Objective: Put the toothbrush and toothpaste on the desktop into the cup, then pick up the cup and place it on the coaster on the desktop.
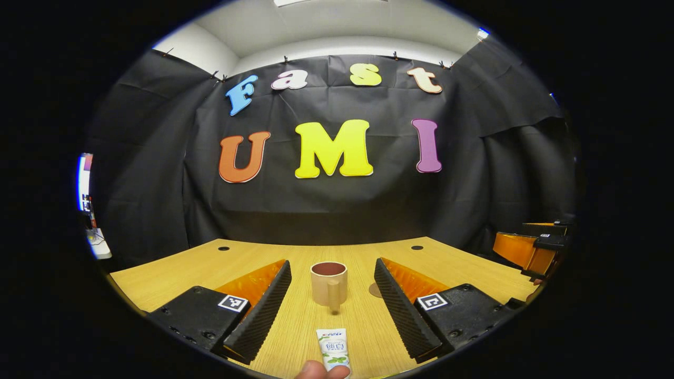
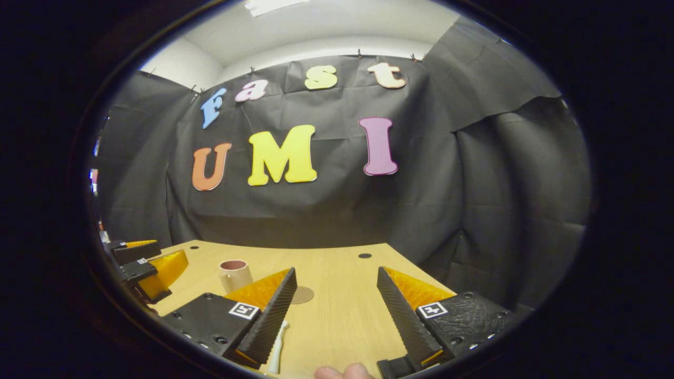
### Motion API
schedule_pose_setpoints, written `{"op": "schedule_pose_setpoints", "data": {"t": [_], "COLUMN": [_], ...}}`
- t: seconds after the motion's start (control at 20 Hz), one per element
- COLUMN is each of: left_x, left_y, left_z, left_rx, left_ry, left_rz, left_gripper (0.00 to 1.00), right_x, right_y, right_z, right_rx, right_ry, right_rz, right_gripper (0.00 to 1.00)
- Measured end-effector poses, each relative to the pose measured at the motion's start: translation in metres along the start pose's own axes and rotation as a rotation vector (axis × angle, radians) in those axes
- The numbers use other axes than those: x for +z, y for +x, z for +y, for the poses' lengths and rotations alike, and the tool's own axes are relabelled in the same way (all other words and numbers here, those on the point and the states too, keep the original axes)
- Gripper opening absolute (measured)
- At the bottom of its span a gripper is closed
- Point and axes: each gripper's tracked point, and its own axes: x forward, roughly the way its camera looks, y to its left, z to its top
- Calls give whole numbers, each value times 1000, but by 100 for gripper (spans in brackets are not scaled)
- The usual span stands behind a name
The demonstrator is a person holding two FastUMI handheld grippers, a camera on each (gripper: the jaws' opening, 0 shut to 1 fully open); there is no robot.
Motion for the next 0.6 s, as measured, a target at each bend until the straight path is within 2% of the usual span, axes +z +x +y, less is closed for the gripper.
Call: {"op": "schedule_pose_setpoints", "data": {"t": [0.05,0.1,0.15,0.2,0.25,0.6], "left_x": [-1,-4,-6,-7,-7,-16], "left_y": [2,1,0,0,-1,-4], "left_z": [0,-1,-1,-2,-2,-1], "left_rx": [-3,-9,-10,-11,-10,-13], "left_ry": [-1,-3,-7,-9,-9,-11], "left_rz": [8,15,21,25,28,67], "left_gripper": [94,100,94,94,100,100], "right_x": [0,1,2,1,1,-3], "right_y": [0,0,0,0,1,-1], "right_z": [-1,-2,-1,0,0,0], "right_rx": [-3,-5,-6,-6,-7,-7], "right_ry": [-2,-4,-3,-4,-9,-13], "right_rz": [-1,-3,-5,-5,-2,5], "right_gripper": [94,92,92,93,93,94]}}
